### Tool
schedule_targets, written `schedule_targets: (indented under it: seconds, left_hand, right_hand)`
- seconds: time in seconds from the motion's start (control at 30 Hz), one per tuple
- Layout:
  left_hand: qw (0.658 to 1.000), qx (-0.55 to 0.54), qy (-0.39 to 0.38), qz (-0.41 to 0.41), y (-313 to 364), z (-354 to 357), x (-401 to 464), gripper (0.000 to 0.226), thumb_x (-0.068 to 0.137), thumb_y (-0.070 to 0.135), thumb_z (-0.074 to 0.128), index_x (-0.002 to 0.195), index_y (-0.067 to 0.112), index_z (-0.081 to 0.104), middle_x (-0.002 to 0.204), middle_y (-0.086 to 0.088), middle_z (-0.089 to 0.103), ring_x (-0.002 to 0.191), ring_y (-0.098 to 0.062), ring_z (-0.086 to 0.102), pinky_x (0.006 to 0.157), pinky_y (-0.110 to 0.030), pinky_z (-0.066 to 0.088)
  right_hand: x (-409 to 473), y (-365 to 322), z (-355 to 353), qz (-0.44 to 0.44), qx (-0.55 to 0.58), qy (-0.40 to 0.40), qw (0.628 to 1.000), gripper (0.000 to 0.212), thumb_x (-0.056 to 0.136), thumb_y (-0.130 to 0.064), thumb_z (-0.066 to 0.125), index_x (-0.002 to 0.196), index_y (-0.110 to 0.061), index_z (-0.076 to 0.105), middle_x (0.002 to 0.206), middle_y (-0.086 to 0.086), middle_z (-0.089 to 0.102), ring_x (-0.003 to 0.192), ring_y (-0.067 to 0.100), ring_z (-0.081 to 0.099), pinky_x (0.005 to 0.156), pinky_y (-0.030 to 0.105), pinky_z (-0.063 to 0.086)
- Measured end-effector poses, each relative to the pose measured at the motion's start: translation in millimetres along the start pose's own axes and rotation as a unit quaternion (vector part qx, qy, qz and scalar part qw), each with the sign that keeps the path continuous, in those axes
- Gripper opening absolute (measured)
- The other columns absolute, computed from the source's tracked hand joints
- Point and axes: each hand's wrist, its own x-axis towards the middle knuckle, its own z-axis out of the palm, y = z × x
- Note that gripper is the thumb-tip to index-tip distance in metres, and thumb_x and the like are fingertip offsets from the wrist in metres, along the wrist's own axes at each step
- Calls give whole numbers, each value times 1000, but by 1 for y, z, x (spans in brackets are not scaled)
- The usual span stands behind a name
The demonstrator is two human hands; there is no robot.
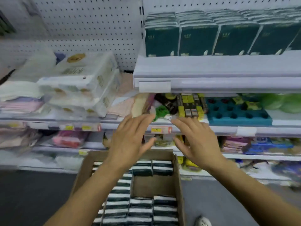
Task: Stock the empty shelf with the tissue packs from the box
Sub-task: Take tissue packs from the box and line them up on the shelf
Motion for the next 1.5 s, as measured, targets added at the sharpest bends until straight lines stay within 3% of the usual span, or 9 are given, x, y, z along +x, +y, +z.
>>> schedule_targets:
  seconds: [0.1, 0.27, 0.4, 0.53, 0.6, 0.77, 1.0, 1.3, 1.5]
  left_hand:
    - [996, -25, -77, -43, -17, 21, -48, 61, 91, 43, 61, 144, 18, 43, 131, -3, 60, 118, -24, 56, 104, -39, 44]
    - [960, -58, -234, -144, -39, 77, -113, 70, 92, 46, 62, 152, 27, 29, 137, -1, 56, 113, -23, 60, 73, -35, 55]
    - [930, -55, -313, -186, -56, 142, -149, 64, 95, 48, 52, 151, 28, 29, 140, 2, 52, 118, -20, 56, 86, -35, 53]
    - [910, -37, -353, -216, -73, 205, -174, 63, 95, 45, 53, 150, 25, 31, 144, -1, 47, 130, -23, 45, 107, -38, 38]
    - [901, -3, -379, -209, -78, 231, -186, 68, 93, 45, 55, 152, 25, 25, 151, -1, 37, 139, -23, 35, 116, -39, 25]
    - [880, 52, -436, -179, -85, 271, -203, 80, 93, 33, 60, 156, 22, 11, 161, -2, 15, 150, -20, 10, 122, -47, -6]
    - [902, 114, -385, -160, -93, 304, -207, 58, 75, 18, 75, 128, 23, 50, 120, -2, 50, 116, -22, 47, 109, -42, 26]
    - [888, 99, -434, -114, -90, 292, -178, 41, 85, 13, 62, 122, 23, 47, 120, 4, 57, 117, -19, 45, 102, -34, 27]
    - [890, 39, -385, -242, -83, 217, -139, 35, 82, 40, 64, 113, 28, 53, 107, 4, 68, 105, -19, 59, 101, -36, 29]
  right_hand:
    - [-25, -22, 42, 23, 27, -77, 996, 40, 90, -38, 53, 126, -20, 58, 118, 2, 61, 100, 25, 58, 70, 37, 50]
    - [-60, -37, 119, 78, 66, -223, 970, 40, 81, -35, 69, 120, -25, 61, 112, 1, 64, 96, 25, 63, 63, 36, 56]
    - [-79, -39, 185, 87, 58, -311, 945, 53, 57, -27, 87, 106, -24, 66, 97, 0, 67, 83, 25, 68, 53, 31, 54]
    - [-89, -33, 243, 125, 28, -397, 909, 54, 88, -25, 60, 140, -23, 44, 138, 3, 47, 130, 27, 43, 99, 38, 42]
    - [-91, -28, 267, 143, 2, -431, 891, 55, 95, -23, 48, 147, -22, 32, 145, 5, 39, 135, 26, 34, 104, 39, 37]
    - [-98, -23, 311, 151, -46, -443, 883, 53, 93, -14, 48, 143, -17, 31, 141, 7, 40, 133, 28, 34, 101, 40, 36]
    - [-102, -20, 341, 136, -103, -428, 888, 42, 92, -14, 50, 133, -14, 40, 132, 10, 46, 127, 29, 41, 100, 42, 35]
    - [-94, -17, 320, 115, -105, -426, 891, 34, 94, -17, 49, 128, -15, 51, 128, 9, 46, 122, 29, 39, 98, 41, 37]
    - [-73, -25, 244, 175, -37, -368, 913, 38, 89, -35, 56, 122, -20, 46, 119, 2, 60, 114, 24, 54, 93, 35, 39]
